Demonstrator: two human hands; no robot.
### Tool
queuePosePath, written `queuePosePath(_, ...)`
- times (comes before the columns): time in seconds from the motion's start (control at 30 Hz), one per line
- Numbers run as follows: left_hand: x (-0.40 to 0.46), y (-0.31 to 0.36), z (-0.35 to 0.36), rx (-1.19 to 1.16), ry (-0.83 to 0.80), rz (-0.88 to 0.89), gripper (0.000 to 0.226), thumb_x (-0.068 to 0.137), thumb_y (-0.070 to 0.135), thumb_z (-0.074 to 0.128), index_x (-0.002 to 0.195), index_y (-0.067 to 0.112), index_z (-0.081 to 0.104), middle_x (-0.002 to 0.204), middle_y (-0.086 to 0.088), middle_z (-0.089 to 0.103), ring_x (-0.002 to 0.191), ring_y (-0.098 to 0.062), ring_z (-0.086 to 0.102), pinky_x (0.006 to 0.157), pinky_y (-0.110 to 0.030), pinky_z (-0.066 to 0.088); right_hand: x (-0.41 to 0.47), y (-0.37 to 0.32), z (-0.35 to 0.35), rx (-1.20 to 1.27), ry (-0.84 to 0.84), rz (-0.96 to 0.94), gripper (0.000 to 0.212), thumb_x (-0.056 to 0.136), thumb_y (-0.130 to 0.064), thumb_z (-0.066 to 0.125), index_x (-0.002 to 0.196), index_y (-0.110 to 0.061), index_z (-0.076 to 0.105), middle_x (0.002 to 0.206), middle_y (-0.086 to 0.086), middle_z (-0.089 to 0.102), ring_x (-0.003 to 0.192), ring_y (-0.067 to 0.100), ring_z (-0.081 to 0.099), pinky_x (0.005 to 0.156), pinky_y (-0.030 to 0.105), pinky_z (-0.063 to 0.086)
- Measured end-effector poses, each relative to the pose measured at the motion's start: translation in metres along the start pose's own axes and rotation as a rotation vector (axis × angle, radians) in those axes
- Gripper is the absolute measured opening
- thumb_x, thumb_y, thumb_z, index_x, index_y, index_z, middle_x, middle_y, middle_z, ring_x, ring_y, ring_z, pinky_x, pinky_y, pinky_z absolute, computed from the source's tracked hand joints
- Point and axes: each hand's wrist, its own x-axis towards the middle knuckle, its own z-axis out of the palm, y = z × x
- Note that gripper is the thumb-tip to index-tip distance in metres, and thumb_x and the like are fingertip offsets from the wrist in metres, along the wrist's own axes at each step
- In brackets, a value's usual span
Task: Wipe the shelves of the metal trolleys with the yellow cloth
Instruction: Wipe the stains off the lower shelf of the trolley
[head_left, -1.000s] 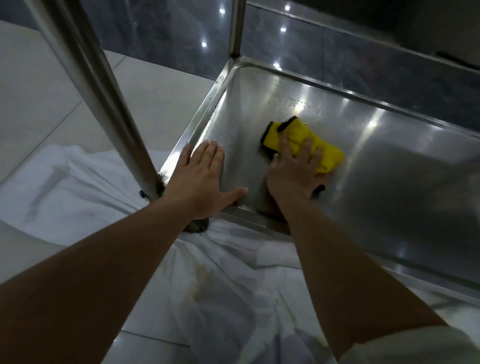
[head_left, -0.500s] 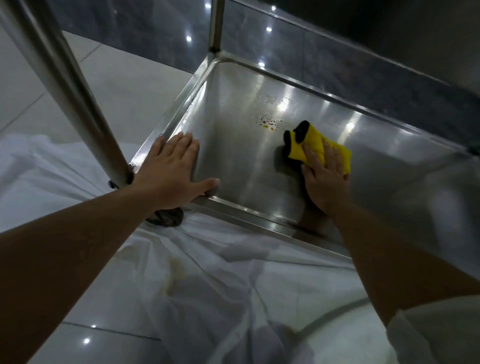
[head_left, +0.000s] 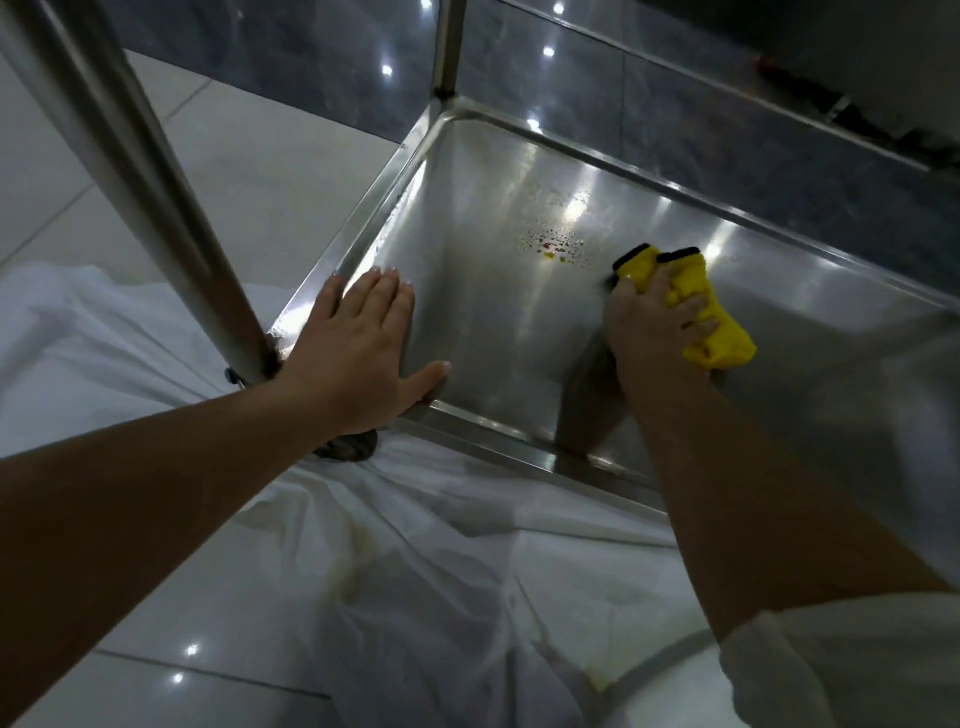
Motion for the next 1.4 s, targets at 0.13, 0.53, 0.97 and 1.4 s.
queuePosePath(0.13,0.004,-0.003,0.003,-0.006,-0.01,-0.007,0.097,0.083,0.077,0.004,0.153,0.012,0.013,0.161,-0.01,0.012,0.149,-0.021,0.004,0.12,-0.042,-0.003,-0.002,-0.061,0.018,-0.003,-0.16,-0.151,0.057,0.093,-0.057,0.027,0.146,-0.038,0.025,0.161,0.005,0.006,0.146,0.035,-0.005,0.111,0.066,-0.002)
queuePosePath(0.53,0.002,-0.004,-0.001,-0.013,-0.042,-0.012,0.095,0.083,0.078,0.007,0.154,0.015,0.009,0.162,-0.005,0.005,0.149,-0.018,0.001,0.12,-0.04,-0.001,-0.059,0.005,0.013,-0.243,-0.151,-0.883,0.055,0.09,-0.064,0.024,0.14,-0.059,0.002,0.16,-0.011,-0.002,0.148,0.017,-0.007,0.113,0.058,0.017)
queuePosePath(0.97,0.0,0.012,0.005,-0.037,0.009,-0.016,0.096,0.082,0.077,0.008,0.153,0.012,0.012,0.162,-0.008,0.011,0.149,-0.02,0.002,0.119,-0.041,-0.005,0.043,-0.07,0.016,-0.162,-0.213,-0.407,0.052,0.098,-0.048,0.024,0.147,-0.032,0.028,0.16,0.006,0.011,0.145,0.037,0.006,0.114,0.061,0.002)
queuePosePath(1.4,-0.001,0.01,0.005,-0.064,0.026,-0.008,0.096,0.081,0.077,0.011,0.153,0.013,0.012,0.162,-0.006,0.01,0.149,-0.018,0.001,0.12,-0.04,-0.005,0.043,-0.06,0.016,-0.163,-0.161,-0.387,0.049,0.096,-0.056,0.029,0.144,-0.05,0.019,0.161,-0.005,-0.002,0.147,0.027,-0.007,0.107,0.071,0.001)
